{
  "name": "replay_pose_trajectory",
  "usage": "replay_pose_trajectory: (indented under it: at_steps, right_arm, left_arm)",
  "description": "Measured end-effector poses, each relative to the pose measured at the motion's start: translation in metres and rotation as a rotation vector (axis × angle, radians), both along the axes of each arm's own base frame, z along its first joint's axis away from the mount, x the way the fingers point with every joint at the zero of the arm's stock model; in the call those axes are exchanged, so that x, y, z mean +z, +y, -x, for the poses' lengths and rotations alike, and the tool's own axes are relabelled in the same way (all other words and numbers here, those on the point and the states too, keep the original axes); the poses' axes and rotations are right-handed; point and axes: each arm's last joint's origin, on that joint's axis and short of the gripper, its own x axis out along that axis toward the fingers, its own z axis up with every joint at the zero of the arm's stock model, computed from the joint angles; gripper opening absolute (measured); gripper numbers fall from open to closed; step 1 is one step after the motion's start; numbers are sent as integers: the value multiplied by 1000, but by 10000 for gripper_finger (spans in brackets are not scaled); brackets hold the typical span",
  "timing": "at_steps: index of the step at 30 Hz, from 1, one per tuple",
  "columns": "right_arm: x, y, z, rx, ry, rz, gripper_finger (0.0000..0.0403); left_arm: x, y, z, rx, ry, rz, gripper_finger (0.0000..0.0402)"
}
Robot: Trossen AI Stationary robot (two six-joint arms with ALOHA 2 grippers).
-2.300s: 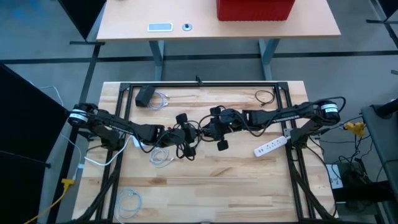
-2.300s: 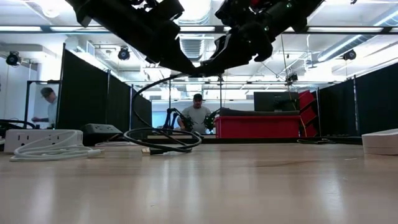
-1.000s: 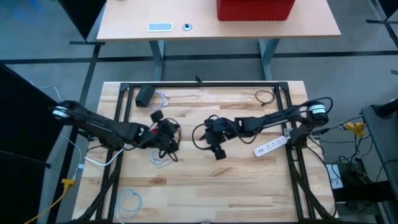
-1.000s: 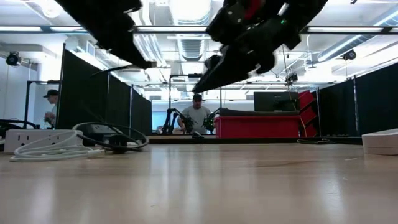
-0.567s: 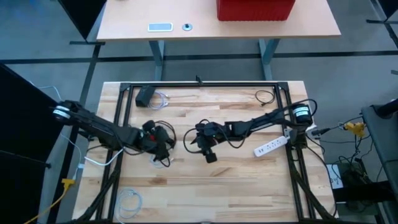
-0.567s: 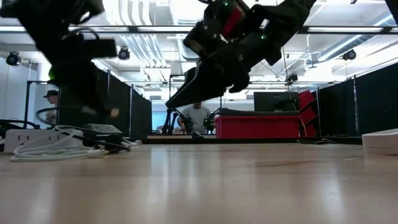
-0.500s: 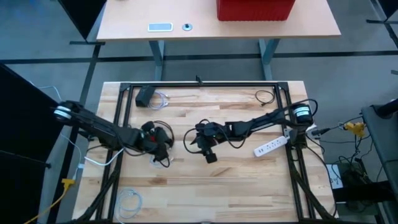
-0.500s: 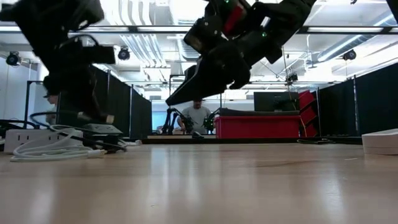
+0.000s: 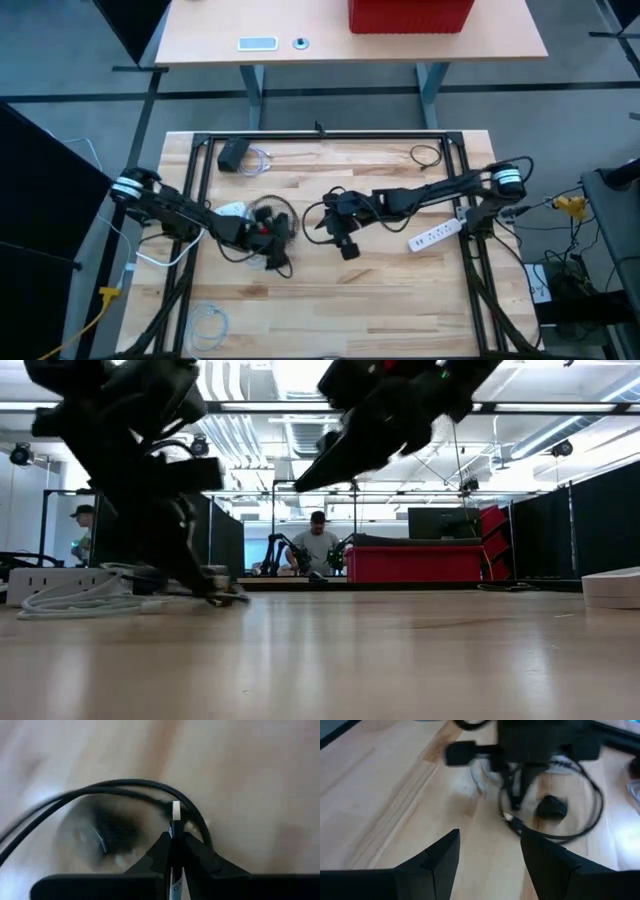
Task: Insert USB
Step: Insert the bottom black charger cable into the black charger adapter
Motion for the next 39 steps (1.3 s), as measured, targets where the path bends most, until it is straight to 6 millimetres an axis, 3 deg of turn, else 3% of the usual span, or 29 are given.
replay_pose_trajectory:
  at_steps: [3,6,10,13,17,26,30,33,37,39]
  right_arm:
    - [13,-1,16,-30,64,3,194]
    - [18,-2,30,-55,118,-15,195]
    - [17,-2,40,-91,203,-49,194]
    - [11,-2,43,-94,236,-51,194]
    - [-1,-1,46,-88,254,-47,194]
    - [-15,2,45,-83,273,-45,194]
    - [-15,3,45,-71,271,-46,195]
    - [-15,3,46,-70,272,-47,194]
    - [-14,3,46,-67,267,-45,190]
    - [-15,3,45,-61,262,-40,188]
  left_arm:
    - [24,-6,-24,-90,-146,-37,23]
    - [37,-8,-27,-135,-81,-93,23]
    - [72,-3,-17,-54,-29,-176,23]
    - [67,11,0,70,127,-250,23]
    - [58,29,12,210,200,-210,23]
    - [-1,28,3,126,217,-30,23]
    - [-16,25,-9,103,214,-14,23]
    - [-6,20,-23,54,217,12,23]
    - [39,11,-39,-34,121,-27,23]
    - [49,17,-35,6,139,-116,23]
